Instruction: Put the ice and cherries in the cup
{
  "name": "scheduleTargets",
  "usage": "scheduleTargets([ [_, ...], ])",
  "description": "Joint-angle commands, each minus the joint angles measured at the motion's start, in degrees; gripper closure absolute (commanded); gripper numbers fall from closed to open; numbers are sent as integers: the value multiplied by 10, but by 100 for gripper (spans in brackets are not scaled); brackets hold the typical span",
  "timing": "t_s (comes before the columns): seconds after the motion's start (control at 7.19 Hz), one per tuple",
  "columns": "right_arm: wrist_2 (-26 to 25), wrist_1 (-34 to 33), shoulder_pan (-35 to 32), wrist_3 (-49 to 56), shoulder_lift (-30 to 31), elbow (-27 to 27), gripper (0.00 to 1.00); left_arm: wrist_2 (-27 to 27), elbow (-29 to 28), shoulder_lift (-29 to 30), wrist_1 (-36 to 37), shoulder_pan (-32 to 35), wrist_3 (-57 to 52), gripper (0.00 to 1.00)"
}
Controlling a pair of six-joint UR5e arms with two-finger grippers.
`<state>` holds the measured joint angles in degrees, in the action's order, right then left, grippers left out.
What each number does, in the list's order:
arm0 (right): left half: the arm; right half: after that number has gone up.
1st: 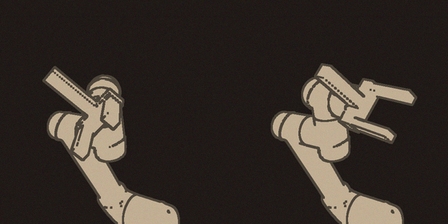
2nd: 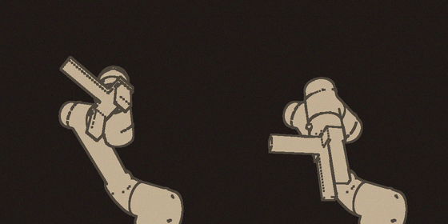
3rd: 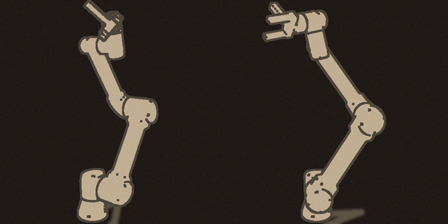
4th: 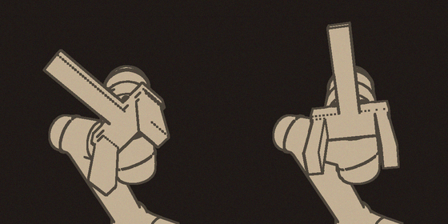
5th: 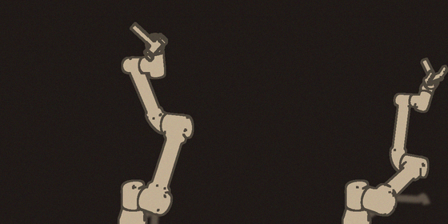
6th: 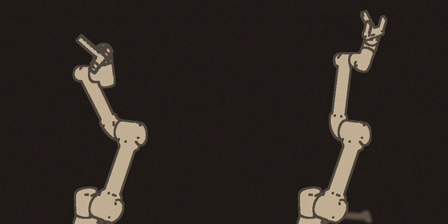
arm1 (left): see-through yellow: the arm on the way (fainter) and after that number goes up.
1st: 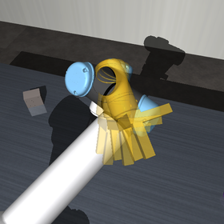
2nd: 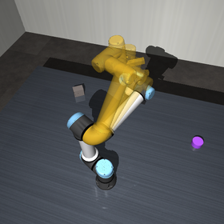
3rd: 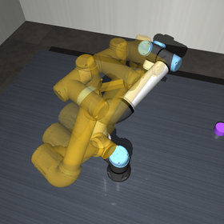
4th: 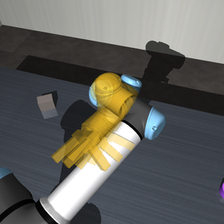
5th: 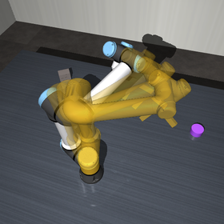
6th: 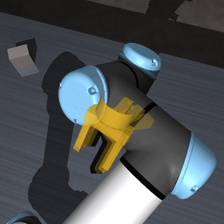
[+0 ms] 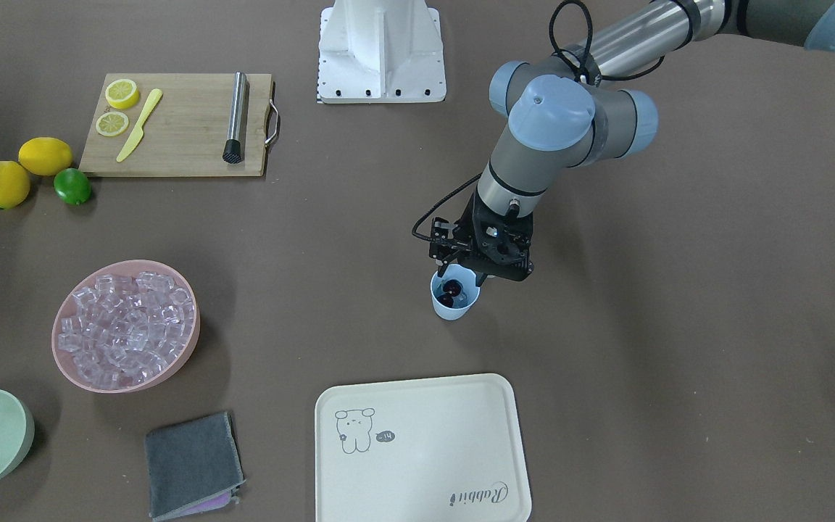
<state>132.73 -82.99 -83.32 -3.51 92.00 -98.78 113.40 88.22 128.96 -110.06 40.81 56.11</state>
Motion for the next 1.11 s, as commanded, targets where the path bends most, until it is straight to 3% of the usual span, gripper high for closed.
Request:
scheduleTargets([
  [0.0, -1, 0, 0, 0, -3, 0, 1, 8, 85, -93, -2, 31, 5, 3],
  [0.14, 5, -2, 0, 1, -13, 0, 1, 7, 105, -155, -2, 62, -1, 3],
  [0.28, -2, -4, 0, 1, -19, 2, 1, 46, 105, -217, -4, 128, -66, 3],
  [0.56, -7, -2, 0, 3, -28, 2, 1, 175, 81, -336, -2, 338, -295, 3],
  [0.7, -9, -5, 1, 2, -29, 3, 1, 261, 18, -347, -1, 436, -395, 3],
  [0.83, -11, -3, 2, 2, -21, 7, 1, 290, -35, -349, 0, 497, -457, 3],
  [0.97, -11, -2, 2, 2, -18, 7, 1, 288, -44, -368, -1, 503, -472, 3],
])
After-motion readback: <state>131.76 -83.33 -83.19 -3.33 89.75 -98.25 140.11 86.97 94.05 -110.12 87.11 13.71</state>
